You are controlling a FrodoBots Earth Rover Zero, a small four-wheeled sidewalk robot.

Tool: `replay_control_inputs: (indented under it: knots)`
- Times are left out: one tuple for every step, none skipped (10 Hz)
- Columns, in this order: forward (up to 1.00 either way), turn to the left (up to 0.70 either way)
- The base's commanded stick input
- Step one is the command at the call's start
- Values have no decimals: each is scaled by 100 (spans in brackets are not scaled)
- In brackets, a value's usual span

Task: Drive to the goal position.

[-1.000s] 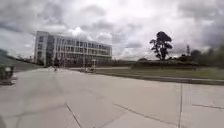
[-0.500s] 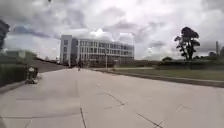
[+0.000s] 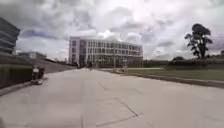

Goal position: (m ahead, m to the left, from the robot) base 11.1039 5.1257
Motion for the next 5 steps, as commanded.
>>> replay_control_inputs:
  knots:
    - [70,0]
    - [70,0]
    - [70,0]
    - [70,0]
    - [70,0]
